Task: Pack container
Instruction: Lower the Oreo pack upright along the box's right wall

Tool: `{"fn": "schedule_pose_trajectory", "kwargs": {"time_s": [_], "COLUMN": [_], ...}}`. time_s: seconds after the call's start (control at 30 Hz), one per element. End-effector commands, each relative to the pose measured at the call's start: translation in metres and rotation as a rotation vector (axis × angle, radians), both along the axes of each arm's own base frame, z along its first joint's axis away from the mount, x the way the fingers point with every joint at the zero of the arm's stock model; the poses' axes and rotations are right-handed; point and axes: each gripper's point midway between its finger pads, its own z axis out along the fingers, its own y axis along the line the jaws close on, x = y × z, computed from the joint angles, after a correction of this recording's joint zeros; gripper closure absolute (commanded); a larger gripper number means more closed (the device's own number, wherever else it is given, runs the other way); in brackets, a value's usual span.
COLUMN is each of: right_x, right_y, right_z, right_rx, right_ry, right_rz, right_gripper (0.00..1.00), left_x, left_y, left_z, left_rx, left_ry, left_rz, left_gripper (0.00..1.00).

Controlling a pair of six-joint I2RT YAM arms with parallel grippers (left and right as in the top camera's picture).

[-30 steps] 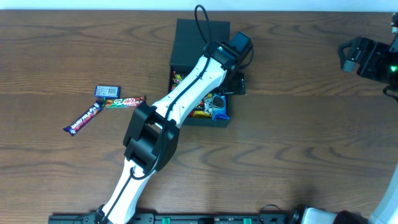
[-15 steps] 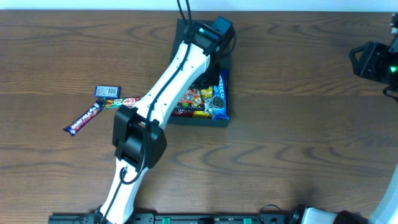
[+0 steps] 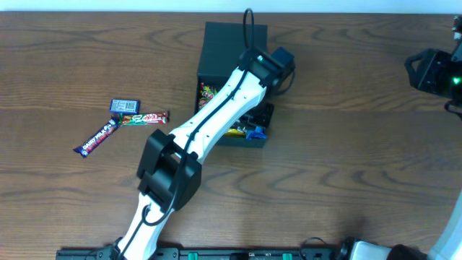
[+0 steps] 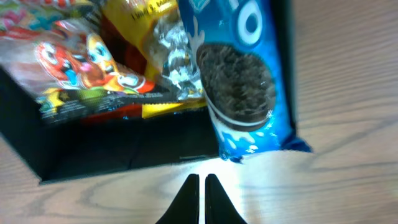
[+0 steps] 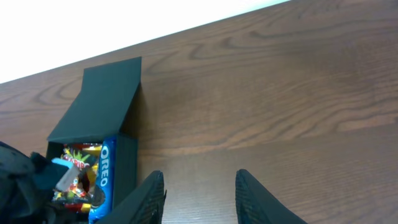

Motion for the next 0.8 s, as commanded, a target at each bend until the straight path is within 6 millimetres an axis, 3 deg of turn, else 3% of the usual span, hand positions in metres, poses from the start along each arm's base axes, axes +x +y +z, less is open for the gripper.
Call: {"fn": "schedule_pose_trajectory", "kwargs": {"time_s": [0.0,0.1,0.37,0.77], "right_x": [-0.003,-0.002,-0.004,-0.004], "right_y": [-0.002,-0.002,-0.001,-0.001], "right_z": [0.009,0.007,0.003,0.003], "right_rx": [-0.022,-0.020,-0.013,-0.013], "right_ry": [-0.027,-0.022,-0.002,-0.002], "right_rz": [0.008,0.008,0.009,0.009], "right_gripper": [0.62,0.62,0.62,0.61], "left_x": [-0.012,-0.001,0.020,0.018], "left_y": [0.006,0.009,-0.015,-0.029], "left_z": [0.004,0.003,0.002,-0.013], "left_rx": [-0.018,-0.030,-0.117,-0.163], "left_ry": [-0.011,-0.087,-0.170,-0.125], "left_rz": [-0.057,-0.066,-0.094,-0.098], "left_gripper": [0.94,0.94,0.94,0.94]}}
